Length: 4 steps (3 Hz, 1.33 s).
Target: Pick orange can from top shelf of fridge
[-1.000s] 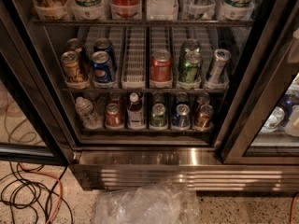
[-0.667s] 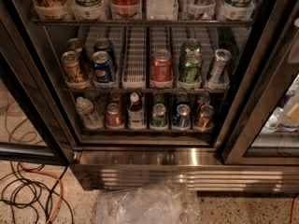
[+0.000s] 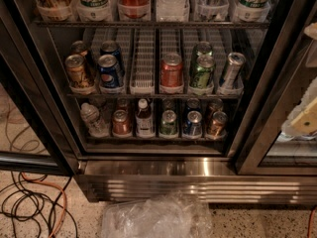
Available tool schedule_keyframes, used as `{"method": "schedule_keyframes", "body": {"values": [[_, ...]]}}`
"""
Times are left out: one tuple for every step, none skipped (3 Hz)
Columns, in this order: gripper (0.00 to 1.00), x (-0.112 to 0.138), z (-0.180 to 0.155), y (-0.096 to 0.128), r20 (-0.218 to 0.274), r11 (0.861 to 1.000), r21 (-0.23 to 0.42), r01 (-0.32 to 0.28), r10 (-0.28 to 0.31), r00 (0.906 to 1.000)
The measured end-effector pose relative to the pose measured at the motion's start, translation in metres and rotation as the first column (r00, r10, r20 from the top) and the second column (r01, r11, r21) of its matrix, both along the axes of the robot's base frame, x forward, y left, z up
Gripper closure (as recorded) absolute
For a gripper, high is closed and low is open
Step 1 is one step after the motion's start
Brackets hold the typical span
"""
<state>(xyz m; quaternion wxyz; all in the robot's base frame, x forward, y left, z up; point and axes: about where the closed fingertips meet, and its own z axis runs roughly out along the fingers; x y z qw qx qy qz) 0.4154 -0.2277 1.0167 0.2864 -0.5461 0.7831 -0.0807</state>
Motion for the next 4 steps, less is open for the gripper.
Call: {"method": "schedule_keyframes", "body": {"values": [[0.00,0.007,-0.032,0.076,-0.036,0.981,0.163,-0.107,0.114,0.9929],[0.00,0.016,-0.038,0.174,-0.010,0.909,0.332,-0.253,0.272,0.9623],[0.00,0.011,-0.027,0.189,0.004,0.887,0.378,-0.265,0.285,0.9585],[0.00,0.011,-0.026,0.189,0.005,0.888,0.376,-0.266,0.285,0.9585]]}}
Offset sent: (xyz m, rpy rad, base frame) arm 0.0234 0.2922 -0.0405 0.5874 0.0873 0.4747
